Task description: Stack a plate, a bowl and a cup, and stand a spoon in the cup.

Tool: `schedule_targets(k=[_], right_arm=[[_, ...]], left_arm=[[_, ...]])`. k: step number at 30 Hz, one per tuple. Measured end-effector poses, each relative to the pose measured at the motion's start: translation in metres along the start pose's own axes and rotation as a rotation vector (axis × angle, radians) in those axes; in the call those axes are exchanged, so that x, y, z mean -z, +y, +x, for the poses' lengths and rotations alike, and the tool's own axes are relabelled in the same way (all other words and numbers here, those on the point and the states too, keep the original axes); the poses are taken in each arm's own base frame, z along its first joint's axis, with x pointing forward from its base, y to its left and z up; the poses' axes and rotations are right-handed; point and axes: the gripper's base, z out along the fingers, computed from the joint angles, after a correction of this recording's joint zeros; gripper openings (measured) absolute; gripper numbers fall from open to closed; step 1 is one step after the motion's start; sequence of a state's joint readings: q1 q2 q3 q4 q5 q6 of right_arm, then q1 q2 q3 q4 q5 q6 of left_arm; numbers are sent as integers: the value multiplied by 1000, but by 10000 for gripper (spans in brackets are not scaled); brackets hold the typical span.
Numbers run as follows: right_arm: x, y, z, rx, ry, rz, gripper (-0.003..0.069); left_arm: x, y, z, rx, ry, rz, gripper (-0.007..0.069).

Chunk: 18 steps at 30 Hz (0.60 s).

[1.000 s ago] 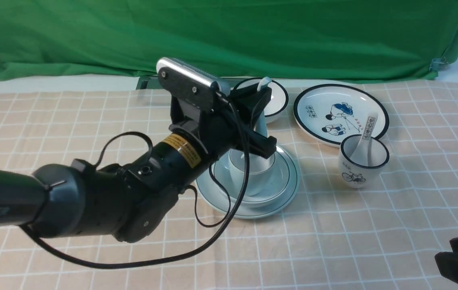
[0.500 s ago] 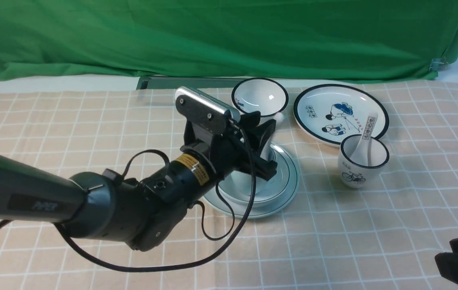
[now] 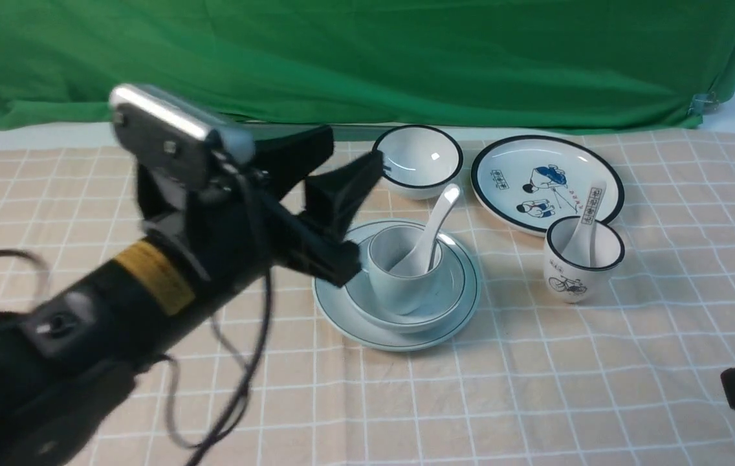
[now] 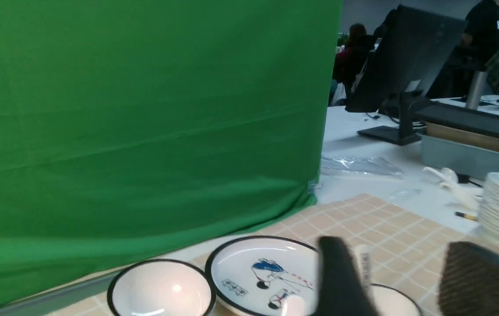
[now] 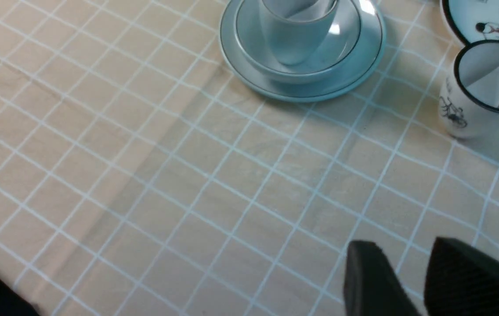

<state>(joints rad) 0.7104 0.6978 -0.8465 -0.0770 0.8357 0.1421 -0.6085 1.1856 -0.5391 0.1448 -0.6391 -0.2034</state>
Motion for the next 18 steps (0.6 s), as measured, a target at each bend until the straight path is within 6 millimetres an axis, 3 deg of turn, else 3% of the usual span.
schedule_targets(k=[2, 3, 4, 5, 6, 8, 13, 18], right_arm=[[2, 0, 1, -1, 25, 4, 167], [2, 0, 2, -1, 28, 4, 167], [1, -1, 5, -9, 61, 9, 113], [1, -1, 6, -16, 67, 10, 107], [-1, -1, 9, -35, 92, 14, 59], [-3, -1, 12, -60, 106, 18, 29], [-3, -1, 12, -127, 111, 22, 24], [-3, -1, 12, -132, 112, 22, 31]], left_arm=[[33, -4, -19, -4, 32, -12, 118], [37, -4, -20, -4, 36, -14, 96], [63, -5, -29, -12, 51, -34, 44], [66, -5, -30, -13, 52, -36, 35], [93, -6, -36, -26, 47, -55, 14], [116, -7, -38, -46, 22, -65, 6], [154, -9, -30, -80, -34, -78, 6], [164, -7, -18, -80, -7, -92, 6]])
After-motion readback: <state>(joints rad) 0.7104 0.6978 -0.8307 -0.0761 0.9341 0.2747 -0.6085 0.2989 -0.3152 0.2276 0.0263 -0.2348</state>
